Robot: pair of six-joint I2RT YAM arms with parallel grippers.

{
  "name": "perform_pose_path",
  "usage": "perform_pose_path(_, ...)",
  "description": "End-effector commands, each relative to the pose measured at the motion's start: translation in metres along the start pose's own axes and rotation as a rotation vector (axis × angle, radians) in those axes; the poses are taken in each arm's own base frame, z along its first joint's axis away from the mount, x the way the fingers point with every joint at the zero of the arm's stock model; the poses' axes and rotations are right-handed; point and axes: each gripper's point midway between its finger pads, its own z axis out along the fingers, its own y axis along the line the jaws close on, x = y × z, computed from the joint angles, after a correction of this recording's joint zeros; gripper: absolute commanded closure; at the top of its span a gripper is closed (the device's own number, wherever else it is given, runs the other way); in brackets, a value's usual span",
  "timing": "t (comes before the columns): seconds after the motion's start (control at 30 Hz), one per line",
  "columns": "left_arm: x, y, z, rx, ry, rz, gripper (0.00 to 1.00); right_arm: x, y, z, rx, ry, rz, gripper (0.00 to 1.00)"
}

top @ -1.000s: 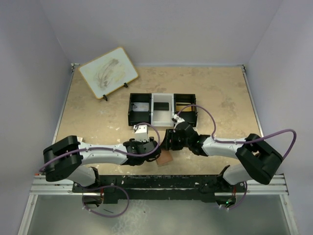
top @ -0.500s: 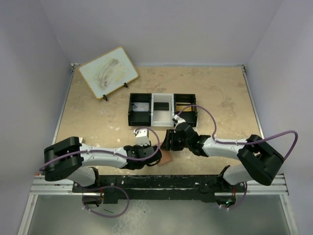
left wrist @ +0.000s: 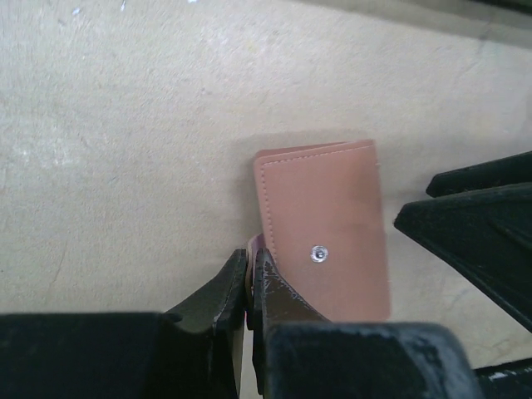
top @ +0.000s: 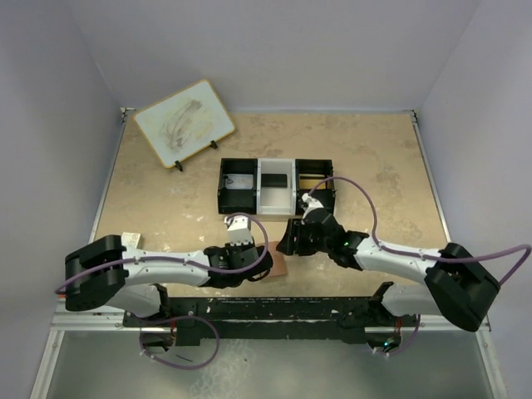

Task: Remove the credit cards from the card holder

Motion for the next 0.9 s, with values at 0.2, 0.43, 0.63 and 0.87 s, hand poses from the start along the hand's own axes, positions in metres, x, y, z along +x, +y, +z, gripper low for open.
perform_pose_path(0.2, -0.04, -0.075, -0.043, 0.308, -0.039, 0.044, 1.0, -0.028, -0.018, -0.037, 0.098, -0.206, 0.104, 0.43)
perform_pose_path(0.43, -0.043, -0.117, -0.059, 0.457, -0.007, 0.046, 1.0, -0.049, -0.032, -0.065, 0.171, -0.345, 0.152, 0.42)
perform_pose_path(0.63, -0.059, -0.138, -0.07, 0.488, -0.034, 0.048, 1.0, -0.056, -0.037, -0.08, 0.188, -0.402, 0.173, 0.43)
perform_pose_path(0.87, -0.041, -0.068, -0.036, 0.227, -0.049, 0.087, 1.0, -0.055, -0.015, -0.078, 0.065, -0.377, 0.111, 0.45)
